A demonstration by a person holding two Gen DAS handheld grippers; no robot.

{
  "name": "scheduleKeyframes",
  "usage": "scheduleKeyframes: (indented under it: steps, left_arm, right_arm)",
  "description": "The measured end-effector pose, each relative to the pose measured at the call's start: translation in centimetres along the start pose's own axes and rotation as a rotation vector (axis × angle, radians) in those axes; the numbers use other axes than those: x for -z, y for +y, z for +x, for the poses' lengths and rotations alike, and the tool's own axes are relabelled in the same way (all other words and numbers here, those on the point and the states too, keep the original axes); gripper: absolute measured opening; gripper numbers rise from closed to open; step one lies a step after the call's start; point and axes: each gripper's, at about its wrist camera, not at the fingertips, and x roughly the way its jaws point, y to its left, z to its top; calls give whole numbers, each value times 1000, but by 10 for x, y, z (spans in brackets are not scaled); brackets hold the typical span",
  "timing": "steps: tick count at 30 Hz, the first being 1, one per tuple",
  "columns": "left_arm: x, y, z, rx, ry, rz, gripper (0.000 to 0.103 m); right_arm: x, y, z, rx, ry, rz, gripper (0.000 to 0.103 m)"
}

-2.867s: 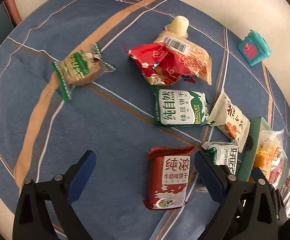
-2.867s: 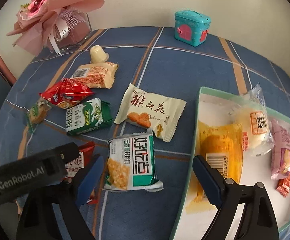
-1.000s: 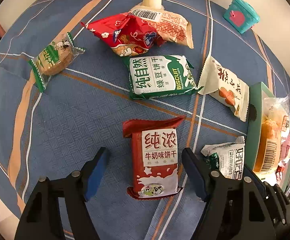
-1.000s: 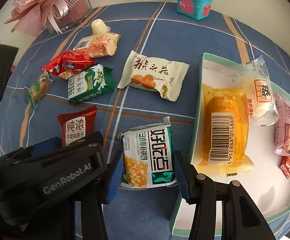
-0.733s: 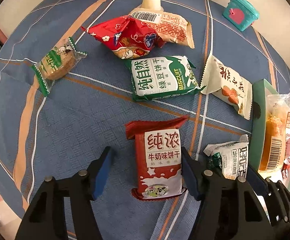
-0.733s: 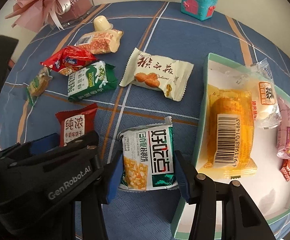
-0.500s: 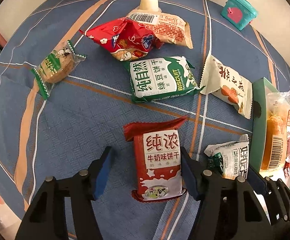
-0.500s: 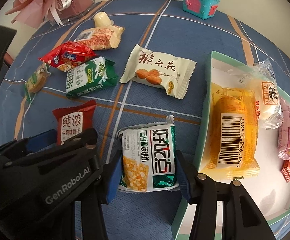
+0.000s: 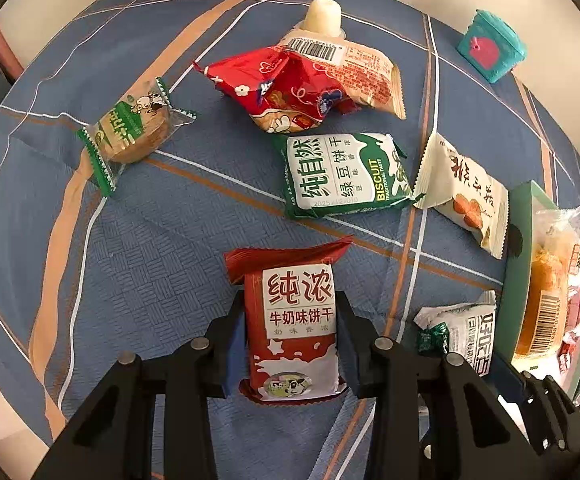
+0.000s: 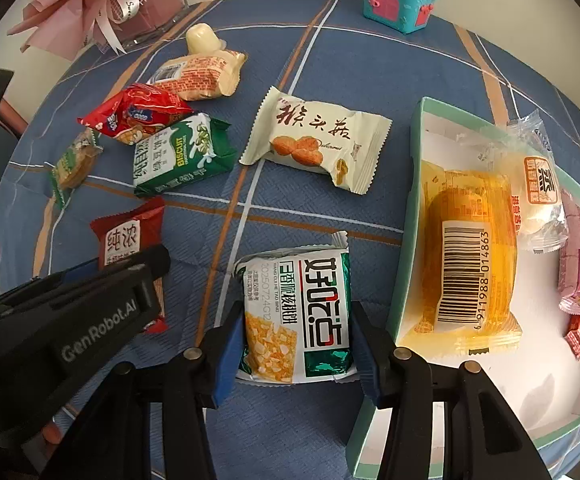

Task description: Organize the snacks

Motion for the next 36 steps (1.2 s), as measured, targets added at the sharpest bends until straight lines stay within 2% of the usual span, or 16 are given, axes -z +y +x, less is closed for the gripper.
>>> scheduleKeyframes:
  steps: [7,15,24,29,36]
  left_arm:
    - [-5,16,-5,21,-12,-26,41]
    - [-10,31,-29,36,-55,-46,41]
    - [-9,49,-79,65,-162,-71,41]
    - [-7,40,-107,72,-219,-79,41]
    - [-3,26,-116,83,-255,-78,41]
  right_arm:
    - [-2,-2,-7,-32,0,17,52]
    - [-4,-2,-27,-54,-30,6,52]
    - [-10,-2,-57,-85,-88,2,52]
    - [-9,-6,-79,-100,-128,-1,52]
    - [-1,-13,-99,-72,-162,10,52]
